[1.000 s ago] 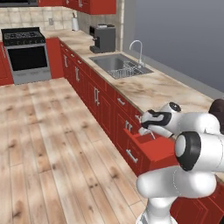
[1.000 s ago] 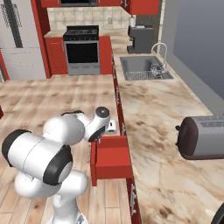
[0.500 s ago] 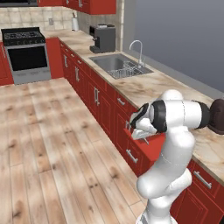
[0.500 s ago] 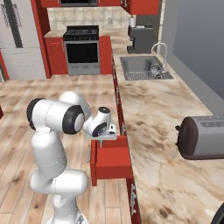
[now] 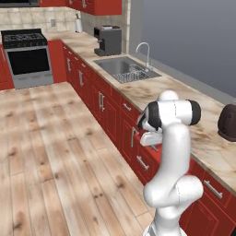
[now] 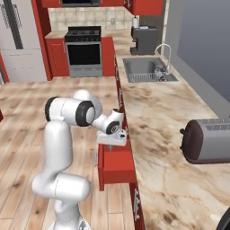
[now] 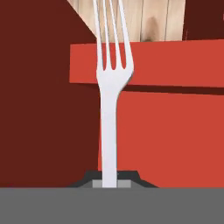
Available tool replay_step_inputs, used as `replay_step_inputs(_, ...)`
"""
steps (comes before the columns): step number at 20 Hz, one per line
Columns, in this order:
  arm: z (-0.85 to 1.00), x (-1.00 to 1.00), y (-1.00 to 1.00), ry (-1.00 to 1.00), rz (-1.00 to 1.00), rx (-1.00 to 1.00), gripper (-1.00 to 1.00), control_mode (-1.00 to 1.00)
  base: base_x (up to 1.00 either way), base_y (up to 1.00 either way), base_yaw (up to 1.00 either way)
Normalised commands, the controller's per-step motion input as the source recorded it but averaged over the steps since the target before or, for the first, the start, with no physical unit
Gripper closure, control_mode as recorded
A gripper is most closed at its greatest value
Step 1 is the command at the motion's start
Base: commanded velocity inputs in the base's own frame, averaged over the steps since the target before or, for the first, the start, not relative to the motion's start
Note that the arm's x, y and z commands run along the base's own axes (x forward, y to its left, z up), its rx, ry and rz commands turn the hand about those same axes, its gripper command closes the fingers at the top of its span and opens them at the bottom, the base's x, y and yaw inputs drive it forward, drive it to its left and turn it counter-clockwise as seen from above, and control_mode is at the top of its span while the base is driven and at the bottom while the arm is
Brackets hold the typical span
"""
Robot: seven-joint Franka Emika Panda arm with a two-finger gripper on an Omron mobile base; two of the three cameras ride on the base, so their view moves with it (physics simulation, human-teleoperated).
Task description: Pick up the metallic utensils from the counter and place them in the open drawer. Make sure not to pick up any wooden utensils.
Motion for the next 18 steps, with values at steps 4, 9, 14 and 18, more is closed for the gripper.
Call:
replay_step_inputs(4, -0.41, 0.26, -0.01, 0.03, 0.00, 0.00, 1.00, -1.00, 0.00, 0.00, 0.00)
replay_step_inputs(9, -0.50, 0.00, 0.00, 0.11, 0.00, 0.00, 1.00, -1.00, 0.00, 0.00, 0.00)
replay_step_inputs(14, -0.62, -0.13, 0.05, 0.19, 0.00, 0.00, 1.00, -1.00, 0.00, 0.00, 0.00)
replay_step_inputs(18, -0.49, -0.25, 0.39, 0.09, 0.00, 0.00, 1.00, -1.00, 0.00, 0.00, 0.00)
